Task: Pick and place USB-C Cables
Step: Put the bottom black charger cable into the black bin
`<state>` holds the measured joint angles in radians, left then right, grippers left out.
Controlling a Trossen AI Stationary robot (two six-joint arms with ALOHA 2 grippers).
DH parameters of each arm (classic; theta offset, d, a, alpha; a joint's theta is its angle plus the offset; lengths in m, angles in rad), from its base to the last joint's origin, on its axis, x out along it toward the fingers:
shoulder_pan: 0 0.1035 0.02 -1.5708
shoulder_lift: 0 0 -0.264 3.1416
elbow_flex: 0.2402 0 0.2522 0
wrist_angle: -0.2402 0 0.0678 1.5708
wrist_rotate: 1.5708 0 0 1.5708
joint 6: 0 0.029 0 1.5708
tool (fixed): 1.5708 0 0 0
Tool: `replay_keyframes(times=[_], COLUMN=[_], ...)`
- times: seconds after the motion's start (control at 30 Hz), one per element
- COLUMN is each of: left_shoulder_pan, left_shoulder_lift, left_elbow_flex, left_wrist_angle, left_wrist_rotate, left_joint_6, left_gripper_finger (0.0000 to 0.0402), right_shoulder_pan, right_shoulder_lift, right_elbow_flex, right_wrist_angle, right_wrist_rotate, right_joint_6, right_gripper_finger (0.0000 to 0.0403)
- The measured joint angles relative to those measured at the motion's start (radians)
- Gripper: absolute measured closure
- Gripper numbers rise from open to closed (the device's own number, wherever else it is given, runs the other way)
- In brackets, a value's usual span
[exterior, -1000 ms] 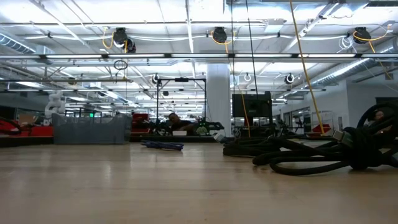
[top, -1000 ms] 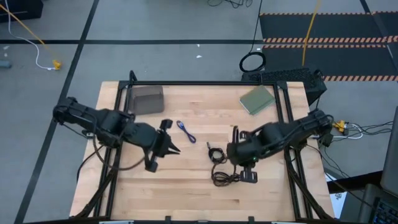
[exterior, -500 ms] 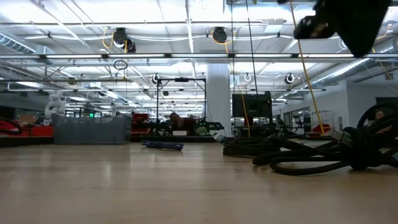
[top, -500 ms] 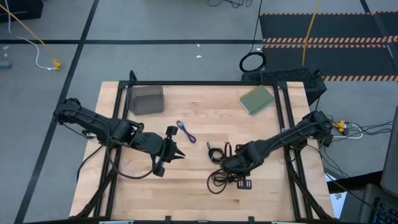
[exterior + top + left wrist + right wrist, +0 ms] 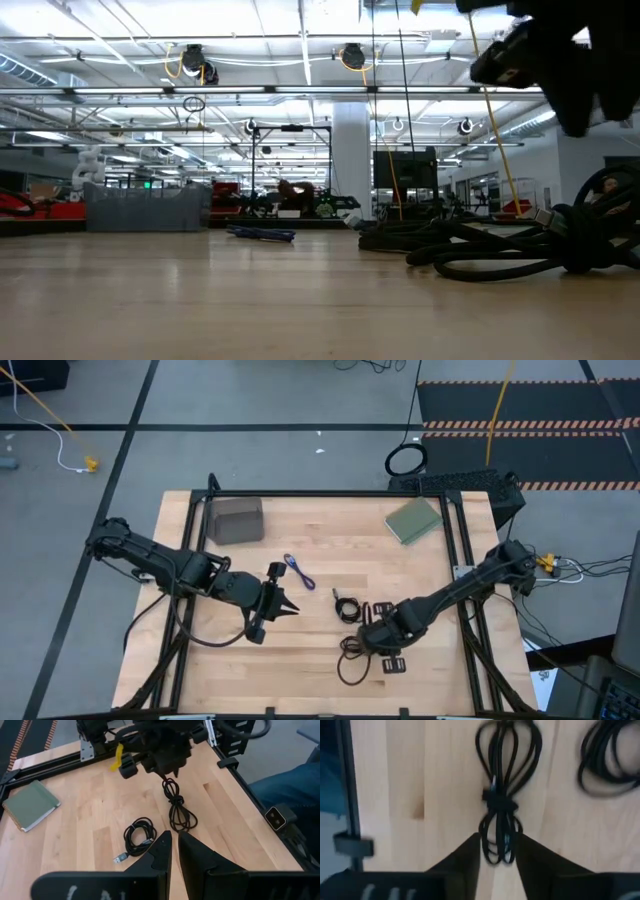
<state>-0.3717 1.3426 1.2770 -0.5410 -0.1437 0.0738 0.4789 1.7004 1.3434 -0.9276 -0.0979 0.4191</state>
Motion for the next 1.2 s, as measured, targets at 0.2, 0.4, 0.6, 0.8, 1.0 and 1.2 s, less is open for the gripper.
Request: replay_keyframes(times=[0.2,0.4,0.6,0.8,1.0,1.2], left_shoulder_pan=[0.000,0.000,0.001,0.001,0.001,0.001], left_shoulder_lift=[0.000,0.000,0.000,0.000,0.000,0.000], left_elbow_flex=[0.000,0.000,0.000,0.000,0.000,0.000], left_wrist_angle=[0.017,0.027,0.030,0.036,0.047,0.047], left_wrist_rotate=[0.000,0.000,0.000,0.000,0.000,0.000], left_joint_6=[0.002,0.022,0.036,0.045,0.046,0.044], left_gripper_finger=[0.0364,0.0364,0.0364,0.0364,0.0364,0.0364], right_shoulder_pan=[0.023,0.042,0.047,0.047,0.047,0.045], right_shoulder_lift=[0.000,0.000,0.000,0.000,0.000,0.000], right_elbow_flex=[-0.001,-0.059,-0.124,-0.213,-0.248,-0.248], right_wrist_angle=[0.020,0.104,0.131,0.172,0.239,0.265], right_wrist_rotate=[0.074,0.067,0.067,0.070,0.071,0.071], right_joint_6=[-0.012,-0.019,-0.049,-0.105,-0.136,-0.147], right_gripper_finger=[0.0207,0.0141,0.0126,0.0142,0.0171,0.0229])
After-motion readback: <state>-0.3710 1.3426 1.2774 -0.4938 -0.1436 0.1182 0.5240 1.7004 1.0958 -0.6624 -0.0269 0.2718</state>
